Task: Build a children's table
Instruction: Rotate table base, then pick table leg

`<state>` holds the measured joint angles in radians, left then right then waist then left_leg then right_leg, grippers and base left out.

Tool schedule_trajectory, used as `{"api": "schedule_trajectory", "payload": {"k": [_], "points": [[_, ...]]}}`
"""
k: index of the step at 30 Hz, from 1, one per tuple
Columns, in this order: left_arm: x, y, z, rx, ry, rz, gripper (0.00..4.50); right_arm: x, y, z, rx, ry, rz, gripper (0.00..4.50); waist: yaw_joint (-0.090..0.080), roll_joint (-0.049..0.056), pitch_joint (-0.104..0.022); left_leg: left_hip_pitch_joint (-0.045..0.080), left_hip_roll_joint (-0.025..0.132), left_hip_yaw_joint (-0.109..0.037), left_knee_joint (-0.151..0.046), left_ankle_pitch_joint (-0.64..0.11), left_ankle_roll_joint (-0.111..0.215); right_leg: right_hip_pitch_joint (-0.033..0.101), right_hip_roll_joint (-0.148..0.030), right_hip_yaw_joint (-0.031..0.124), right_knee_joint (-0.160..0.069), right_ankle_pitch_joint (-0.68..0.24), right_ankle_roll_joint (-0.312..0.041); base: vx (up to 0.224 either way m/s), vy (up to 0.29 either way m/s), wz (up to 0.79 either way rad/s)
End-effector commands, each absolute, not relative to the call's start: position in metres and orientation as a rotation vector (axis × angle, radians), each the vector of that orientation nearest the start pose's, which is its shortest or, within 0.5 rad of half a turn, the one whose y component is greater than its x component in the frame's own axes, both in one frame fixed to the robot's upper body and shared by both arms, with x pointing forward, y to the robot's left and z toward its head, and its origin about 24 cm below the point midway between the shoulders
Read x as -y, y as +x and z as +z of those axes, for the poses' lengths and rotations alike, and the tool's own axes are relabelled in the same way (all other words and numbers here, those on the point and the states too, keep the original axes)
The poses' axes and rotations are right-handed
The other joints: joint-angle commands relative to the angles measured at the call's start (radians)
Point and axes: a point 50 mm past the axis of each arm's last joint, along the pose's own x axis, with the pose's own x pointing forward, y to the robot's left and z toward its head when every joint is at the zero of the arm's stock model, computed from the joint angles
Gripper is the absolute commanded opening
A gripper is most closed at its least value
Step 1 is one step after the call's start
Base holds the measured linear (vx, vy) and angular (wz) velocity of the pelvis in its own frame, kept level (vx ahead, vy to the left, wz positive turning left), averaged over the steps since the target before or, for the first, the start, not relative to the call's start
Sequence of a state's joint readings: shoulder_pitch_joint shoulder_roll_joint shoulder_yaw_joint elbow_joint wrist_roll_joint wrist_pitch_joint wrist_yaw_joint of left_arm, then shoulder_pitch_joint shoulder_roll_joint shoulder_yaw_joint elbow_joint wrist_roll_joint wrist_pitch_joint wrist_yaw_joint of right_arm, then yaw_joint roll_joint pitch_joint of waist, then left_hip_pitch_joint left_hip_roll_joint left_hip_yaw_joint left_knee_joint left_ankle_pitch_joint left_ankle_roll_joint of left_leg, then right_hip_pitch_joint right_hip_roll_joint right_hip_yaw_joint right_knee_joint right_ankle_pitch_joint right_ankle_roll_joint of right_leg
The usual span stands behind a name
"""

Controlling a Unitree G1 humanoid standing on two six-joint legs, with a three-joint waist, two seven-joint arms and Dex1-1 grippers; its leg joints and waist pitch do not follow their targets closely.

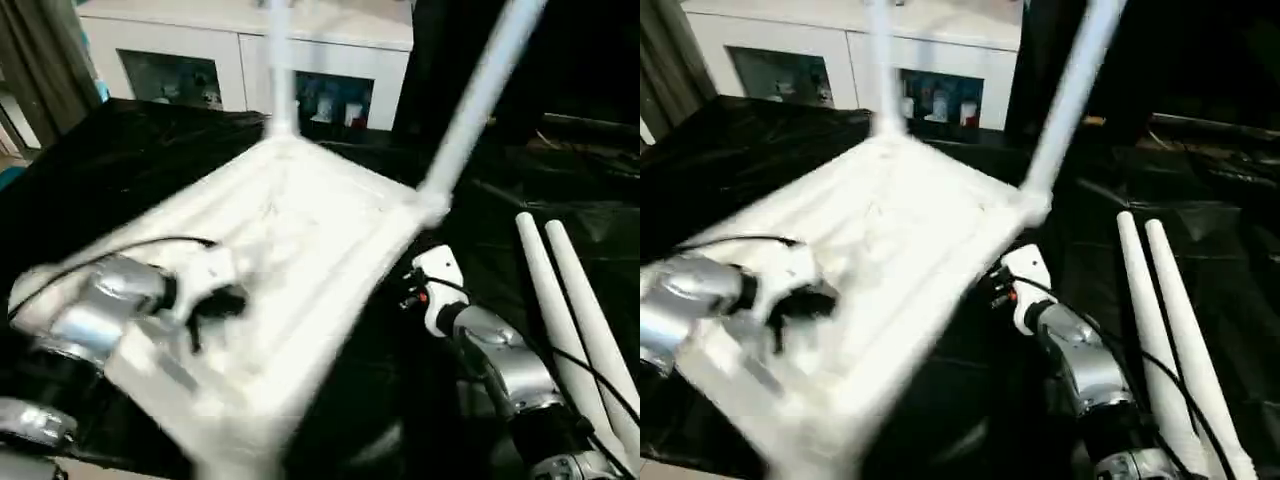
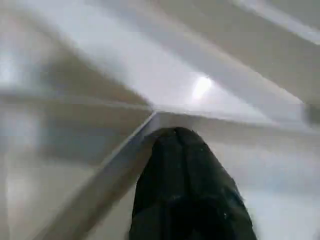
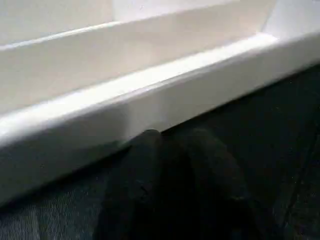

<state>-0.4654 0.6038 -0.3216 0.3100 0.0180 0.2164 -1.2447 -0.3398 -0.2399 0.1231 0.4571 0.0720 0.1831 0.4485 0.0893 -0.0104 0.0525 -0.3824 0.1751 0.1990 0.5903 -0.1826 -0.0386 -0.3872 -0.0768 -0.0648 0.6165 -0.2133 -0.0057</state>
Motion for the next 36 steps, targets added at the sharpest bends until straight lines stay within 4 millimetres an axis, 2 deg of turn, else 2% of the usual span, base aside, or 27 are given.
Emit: {"api": "schedule_trajectory", "payload": {"k": [1, 3, 4, 5, 6, 7, 8, 9, 10, 11, 12, 13, 15, 17, 19, 20, 21, 23, 24, 25, 28, 29, 30, 31, 32, 33, 36], "points": [[-0.161, 0.288, 0.069, -0.528, 0.544, -1.399, 0.00, 0.146, 0.307, 0.017, -0.335, -0.158, 0.568, 0.63, 0.000, 0.012, -0.062, 0.028, 0.064, -0.026, -0.072, -0.144, -0.002, 0.039, -0.084, 0.056, -0.054, -0.028, -0.254, 0.000, 0.000, 0.00], [-0.147, 0.293, 0.068, -0.495, 0.561, -1.409, 0.00, 0.151, 0.309, 0.018, -0.330, -0.174, 0.557, 0.56, -0.001, 0.007, -0.063, 0.028, 0.063, -0.026, -0.070, -0.141, -0.002, 0.041, -0.082, 0.056, -0.055, -0.021, -0.254, 0.000, 0.000, 0.00], [-0.140, 0.300, 0.067, -0.467, 0.598, -1.378, 0.00, 0.153, 0.310, 0.020, -0.326, -0.182, 0.550, 0.56, -0.001, 0.014, -0.064, 0.027, 0.061, -0.026, -0.068, -0.133, -0.001, 0.043, -0.082, 0.057, -0.053, -0.008, -0.253, 0.000, 0.000, 0.00], [-0.135, 0.307, 0.066, -0.445, 0.630, -1.344, 0.00, 0.155, 0.310, 0.021, -0.321, -0.188, 0.544, 0.33, -0.004, 0.009, -0.063, 0.026, 0.059, -0.024, -0.068, -0.132, 0.004, 0.042, -0.078, 0.057, -0.057, -0.006, -0.250, 0.000, 0.000, 0.00], [-0.131, 0.317, 0.067, -0.418, 0.669, -1.282, 0.00, 0.157, 0.310, 0.023, -0.314, -0.195, 0.537, 0.33, 0.000, 0.006, -0.067, 0.030, 0.058, -0.024, -0.064, -0.131, 0.009, 0.044, -0.077, 0.057, -0.057, 0.011, -0.245, 0.000, 0.000, 0.00], [-0.129, 0.323, 0.068, -0.400, 0.696, -1.244, 0.00, 0.158, 0.310, 0.024, -0.310, -0.199, 0.532, 0.23, 0.002, 0.019, -0.067, 0.028, 0.058, -0.028, -0.063, -0.131, 0.008, 0.045, -0.081, 0.057, -0.055, 0.013, -0.244, 0.000, 0.000, 0.00], [-0.128, 0.327, 0.069, -0.388, 0.713, -1.219, 0.00, 0.160, 0.310, 0.025, -0.307, -0.205, 0.528, 0.15, -0.002, 0.010, -0.065, 0.024, 0.060, -0.029, -0.066, -0.149, 0.005, 0.048, -0.080, 0.056, -0.059, 0.001, -0.240, 0.000, 0.000, 0.00], [-0.126, 0.333, 0.071, -0.378, 0.718, -1.186, 0.00, 0.162, 0.310, 0.027, -0.302, -0.216, 0.523, 0.07, -0.001, 0.013, -0.066, 0.025, 0.059, -0.031, -0.065, -0.161, 0.003, 0.048, -0.081, 0.055, -0.060, -0.021, -0.234, 0.000, 0.000, 0.00], [-0.124, 0.338, 0.073, -0.359, 0.738, -1.150, 0.00, 0.164, 0.309, 0.029, -0.294, -0.221, 0.510, 0.07, -0.004, 0.008, -0.065, 0.022, 0.058, -0.031, -0.066, -0.164, 0.003, 0.050, -0.081, 0.055, -0.061, -0.030, -0.231, 0.000, 0.000, 0.00], [-0.123, 0.343, 0.076, -0.339, 0.758, -1.116, 0.00, 0.167, 0.309, 0.031, -0.286, -0.225, 0.497, 0.07, -0.004, 0.012, -0.065, 0.023, 0.056, -0.031, -0.065, -0.173, 0.000, 0.050, -0.078, 0.054, -0.066, -0.048, -0.223, 0.000, 0.000, 0.00], [-0.122, 0.343, 0.076, -0.338, 0.759, -1.112, 0.00, 0.168, 0.309, 0.032, -0.286, -0.227, 0.494, 0.07, -0.005, 0.009, -0.067, 0.021, 0.057, -0.034, -0.064, -0.169, 0.002, 0.052, -0.082, 0.054, -0.062, -0.048, -0.226, 0.000, 0.000, 0.00], [-0.122, 0.348, 0.076, -0.326, 0.782, -1.066, 0.00, 0.175, 0.308, 0.036, -0.278, -0.256, 0.449, 0.07, -0.005, 0.022, -0.064, 0.022, 0.055, -0.033, -0.063, -0.167, 0.003, 0.047, -0.077, 0.054, -0.066, -0.056, -0.223, 0.000, 0.000, 0.00], [-0.123, 0.351, 0.075, -0.332, 0.808, -1.042, 0.00, 0.184, 0.307, 0.041, -0.271, -0.265, 0.389, 0.07, -0.005, 0.024, -0.068, 0.023, 0.056, -0.034, -0.061, -0.156, 0.007, 0.050, -0.078, 0.054, -0.061, -0.035, -0.227, 0.000, 0.000, 0.00], [-0.124, 0.352, 0.072, -0.334, 0.831, -1.040, 0.00, 0.192, 0.306, 0.045, -0.268, -0.273, 0.325, 0.07, -0.004, 0.019, -0.068, 0.022, 0.053, -0.032, -0.059, -0.140, 0.019, 0.050, -0.073, 0.054, -0.064, -0.023, -0.222, 0.000, 0.000, 0.00], [-0.125, 0.352, 0.070, -0.339, 0.833, -1.052, 0.00, 0.200, 0.305, 0.050, -0.270, -0.289, 0.271, 0.07, -0.002, 0.021, -0.070, 0.021, 0.055, -0.033, -0.058, -0.124, 0.025, 0.050, -0.075, 0.053, -0.060, -0.004, -0.228, 0.000, 0.000, 0.00], [-0.125, 0.351, 0.069, -0.341, 0.832, -1.058, 0.00, 0.202, 0.304, 0.052, -0.270, -0.291, 0.253, 0.07, -0.002, 0.030, -0.070, 0.021, 0.055, -0.034, -0.058, -0.126, 0.023, 0.049, -0.076, 0.053, -0.059, -0.003, -0.231, 0.000, 0.000, 0.00], [-0.126, 0.351, 0.068, -0.342, 0.831, -1.066, 0.00, 0.206, 0.303, 0.055, -0.271, -0.294, 0.227, 0.07, -0.002, 0.025, -0.069, 0.023, 0.057, -0.034, -0.060, -0.141, 0.023, 0.048, -0.075, 0.053, -0.061, -0.006, -0.235, 0.000, 0.000, 0.00], [-0.128, 0.347, 0.069, -0.333, 0.821, -1.108, 0.00, 0.221, 0.299, 0.068, -0.292, -0.252, 0.152, 0.07, 0.000, 0.025, -0.069, 0.024, 0.058, -0.035, -0.061, -0.136, 0.031, 0.050, -0.075, 0.054, -0.060, 0.001, -0.236, 0.000, 0.000, 0.00], [-0.128, 0.346, 0.069, -0.324, 0.801, -1.122, 0.00, 0.226, 0.296, 0.075, -0.303, -0.215, 0.138, 0.07, -0.001, 0.021, -0.068, 0.024, 0.057, -0.034, -0.061, -0.132, 0.036, 0.051, -0.075, 0.054, -0.059, 0.001, -0.239, 0.000, 0.000, 0.00], [-0.129, 0.344, 0.073, -0.302, 0.771, -1.134, 0.00, 0.236, 0.291, 0.085, -0.320, -0.185, 0.098, 0.24, 0.002, 0.024, -0.068, 0.025, 0.059, -0.034, -0.061, -0.125, 0.040, 0.051, -0.076, 0.055, -0.056, 0.007, -0.243, 0.000, 0.000, 0.00], [-0.133, 0.340, 0.077, -0.283, 0.763, -1.171, 0.00, 0.252, 0.284, 0.092, -0.386, -0.179, -0.010, 0.43, 0.003, 0.025, -0.070, 0.025, 0.059, -0.033, -0.060, -0.108, 0.040, 0.048, -0.076, 0.054, -0.053, 0.025, -0.248, 0.000, 0.000, 0.00], [-0.133, 0.339, 0.081, -0.265, 0.740, -1.182, 0.00, 0.257, 0.281, 0.093, -0.418, -0.183, -0.041, 0.57, 0.001, 0.019, -0.067, 0.026, 0.059, -0.031, -0.061, -0.122, 0.034, 0.045, -0.077, 0.054, -0.057, -0.007, -0.246, 0.000, 0.000, 0.00], [-0.133, 0.338, 0.084, -0.252, 0.723, -1.187, 0.00, 0.261, 0.279, 0.095, -0.438, -0.187, -0.060, 0.57, 0.001, 0.023, -0.066, 0.028, 0.059, -0.031, -0.062, -0.129, 0.024, 0.046, -0.078, 0.054, -0.058, -0.036, -0.247, 0.000, 0.000, 0.00], [-0.131, 0.336, 0.091, -0.228, 0.671, -1.195, 0.00, 0.264, 0.275, 0.097, -0.465, -0.192, -0.075, 0.67, -0.001, 0.016, -0.064, 0.029, 0.060, -0.030, -0.063, -0.143, 0.013, 0.044, -0.078, 0.054, -0.061, -0.063, -0.244, 0.000, 0.000, 0.00], [-0.129, 0.335, 0.096, -0.213, 0.635, -1.201, 0.00, 0.266, 0.273, 0.099, -0.482, -0.195, -0.084, 0.77, 0.001, 0.018, -0.063, 0.029, 0.060, -0.030, -0.064, -0.146, 0.010, 0.045, -0.079, 0.054, -0.059, -0.071, -0.245, 0.000, 0.000, 0.00], [-0.128, 0.334, 0.101, -0.195, 0.608, -1.203, 0.00, 0.268, 0.269, 0.101, -0.515, -0.195, -0.092, 0.84, 0.002, 0.012, -0.061, 0.029, 0.060, -0.029, -0.063, -0.149, 0.009, 0.043, -0.081, 0.055, -0.062, -0.100, -0.241, 0.000, 0.000, 0.00], [-0.121, 0.330, 0.113, -0.164, 0.531, -1.217, 0.00, 0.272, 0.257, 0.103, -0.622, -0.191, -0.102, 0.94, 0.004, 0.012, -0.058, 0.029, 0.060, -0.029, -0.064, -0.140, 0.006, 0.042, -0.080, 0.056, -0.065, -0.142, -0.223, 0.000, 0.000, 0.00]]}}
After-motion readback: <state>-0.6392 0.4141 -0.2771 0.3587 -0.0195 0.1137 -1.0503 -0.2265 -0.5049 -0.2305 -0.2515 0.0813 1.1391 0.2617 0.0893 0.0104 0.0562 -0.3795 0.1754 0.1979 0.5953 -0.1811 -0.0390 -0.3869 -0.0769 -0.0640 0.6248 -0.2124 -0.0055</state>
